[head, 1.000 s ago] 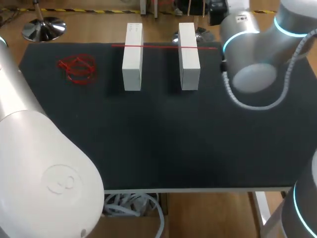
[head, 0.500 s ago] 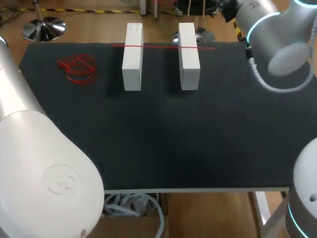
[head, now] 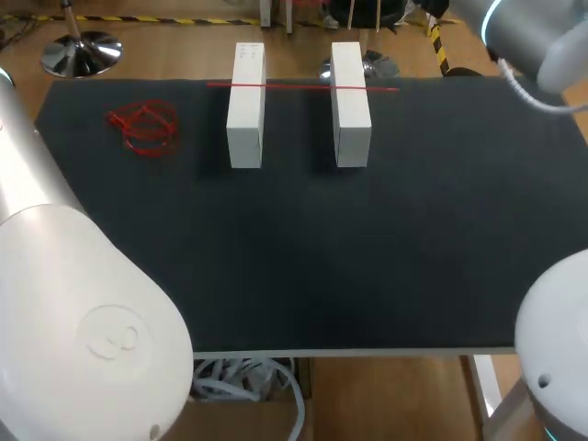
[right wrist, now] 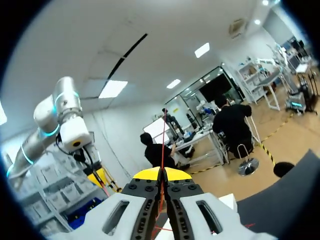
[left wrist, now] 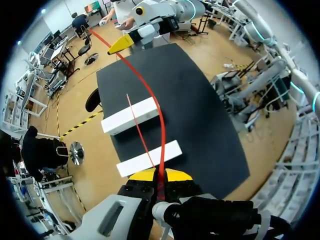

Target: Grab the tape and strap the tape.

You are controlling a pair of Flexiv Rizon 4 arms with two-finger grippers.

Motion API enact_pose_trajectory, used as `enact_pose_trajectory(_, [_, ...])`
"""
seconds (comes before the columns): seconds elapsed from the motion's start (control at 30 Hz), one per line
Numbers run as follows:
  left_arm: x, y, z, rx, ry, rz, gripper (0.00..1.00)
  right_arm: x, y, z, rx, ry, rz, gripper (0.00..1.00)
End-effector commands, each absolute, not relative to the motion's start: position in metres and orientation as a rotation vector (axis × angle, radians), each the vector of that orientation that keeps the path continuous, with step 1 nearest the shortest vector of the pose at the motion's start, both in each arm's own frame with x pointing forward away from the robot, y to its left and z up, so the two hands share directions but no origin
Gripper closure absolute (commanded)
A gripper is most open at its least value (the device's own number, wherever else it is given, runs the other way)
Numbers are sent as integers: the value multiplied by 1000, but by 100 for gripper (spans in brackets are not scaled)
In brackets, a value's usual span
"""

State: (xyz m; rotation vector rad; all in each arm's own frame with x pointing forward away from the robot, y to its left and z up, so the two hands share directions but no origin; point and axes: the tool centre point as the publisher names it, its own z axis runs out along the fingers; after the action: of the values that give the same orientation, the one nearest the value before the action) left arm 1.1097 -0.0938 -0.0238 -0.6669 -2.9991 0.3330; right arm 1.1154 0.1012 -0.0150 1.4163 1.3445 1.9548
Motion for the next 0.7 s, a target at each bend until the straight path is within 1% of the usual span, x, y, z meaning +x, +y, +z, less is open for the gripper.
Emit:
enact_pose_trajectory(0.03, [1110,-94,-23,-667,-2997,330,100,1113,112,-6,1647,1386,1440,100])
enact_pose_trajectory(0.7, [1110,-94,-23,-667,-2997,330,100,1098,128,-7,1292,1769,1255,100])
